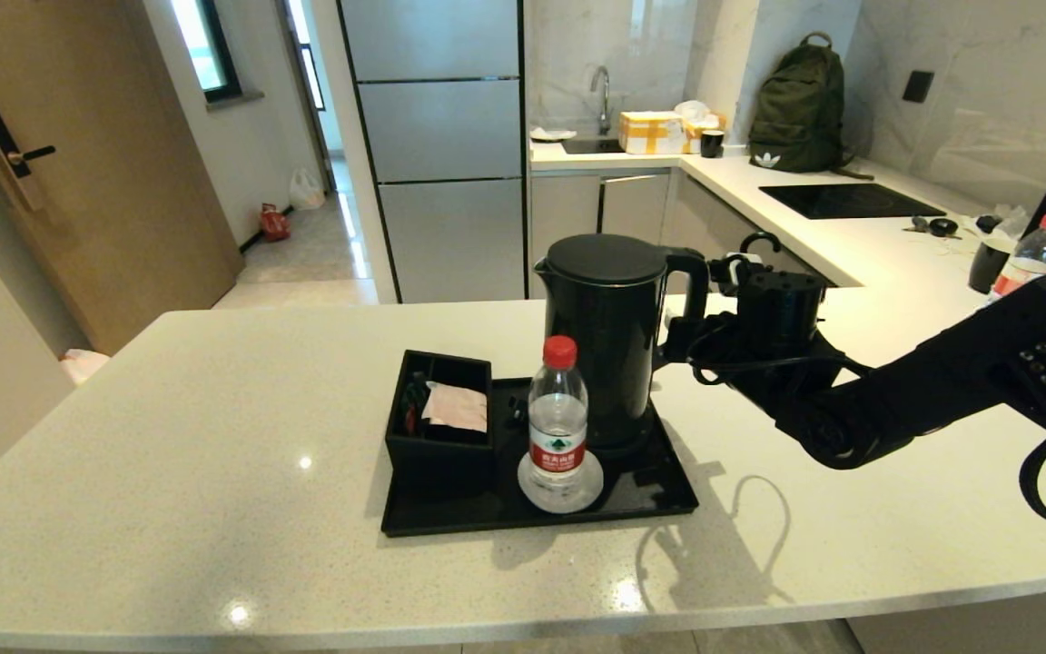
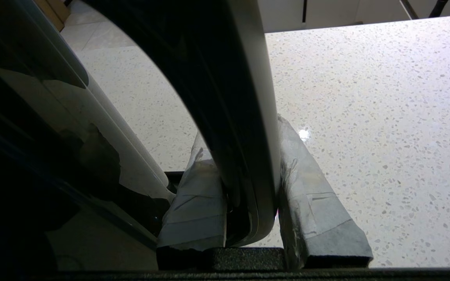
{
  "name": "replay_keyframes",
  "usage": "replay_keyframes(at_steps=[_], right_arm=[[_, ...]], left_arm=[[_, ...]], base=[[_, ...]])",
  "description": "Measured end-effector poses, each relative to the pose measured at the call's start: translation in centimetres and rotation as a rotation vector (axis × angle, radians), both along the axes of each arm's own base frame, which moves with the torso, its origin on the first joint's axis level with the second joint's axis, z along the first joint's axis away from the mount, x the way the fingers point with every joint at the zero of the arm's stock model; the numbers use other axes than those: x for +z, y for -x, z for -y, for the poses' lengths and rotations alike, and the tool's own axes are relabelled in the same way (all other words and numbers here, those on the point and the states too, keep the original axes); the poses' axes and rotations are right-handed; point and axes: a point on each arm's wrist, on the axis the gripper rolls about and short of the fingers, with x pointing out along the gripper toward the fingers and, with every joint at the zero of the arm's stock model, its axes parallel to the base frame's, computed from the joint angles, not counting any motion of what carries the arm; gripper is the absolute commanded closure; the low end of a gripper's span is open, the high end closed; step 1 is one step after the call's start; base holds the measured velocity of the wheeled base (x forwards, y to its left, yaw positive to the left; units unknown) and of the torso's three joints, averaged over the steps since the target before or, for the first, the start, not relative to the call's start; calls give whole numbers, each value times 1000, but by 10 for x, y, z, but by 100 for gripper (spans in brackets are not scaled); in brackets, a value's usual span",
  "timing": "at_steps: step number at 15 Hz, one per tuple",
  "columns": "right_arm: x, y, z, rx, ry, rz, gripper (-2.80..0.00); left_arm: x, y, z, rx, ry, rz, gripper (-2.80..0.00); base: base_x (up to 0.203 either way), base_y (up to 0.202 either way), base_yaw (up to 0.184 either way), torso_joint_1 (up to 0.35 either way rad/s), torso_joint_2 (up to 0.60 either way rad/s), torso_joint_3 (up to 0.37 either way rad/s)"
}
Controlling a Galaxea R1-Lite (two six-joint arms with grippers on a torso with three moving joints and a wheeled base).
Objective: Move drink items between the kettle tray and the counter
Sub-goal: Return the kettle to its original position
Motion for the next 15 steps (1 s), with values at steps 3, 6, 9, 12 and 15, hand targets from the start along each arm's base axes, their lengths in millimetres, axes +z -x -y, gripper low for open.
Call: replay_keyframes(at_steps=[3,6,9,12,15], right_arm=[[-1,-1,2,-4,0,-1,0],[-2,-1,3,-6,1,-6,0],[-3,-2,7,-17,3,-11,0],[-2,-1,11,-25,4,-13,0],[-1,1,12,-25,7,-15,0]], left_arm=[[0,0,0,0,1,0,0],[0,0,0,0,2,0,0],[0,0,0,0,2,0,0],[0,0,0,0,2,0,0],[0,0,0,-1,2,0,0]], base=[[0,0,0,0,0,0],[0,0,0,0,0,0],[0,0,0,0,0,0],[0,0,0,0,0,0],[0,0,0,0,0,0]])
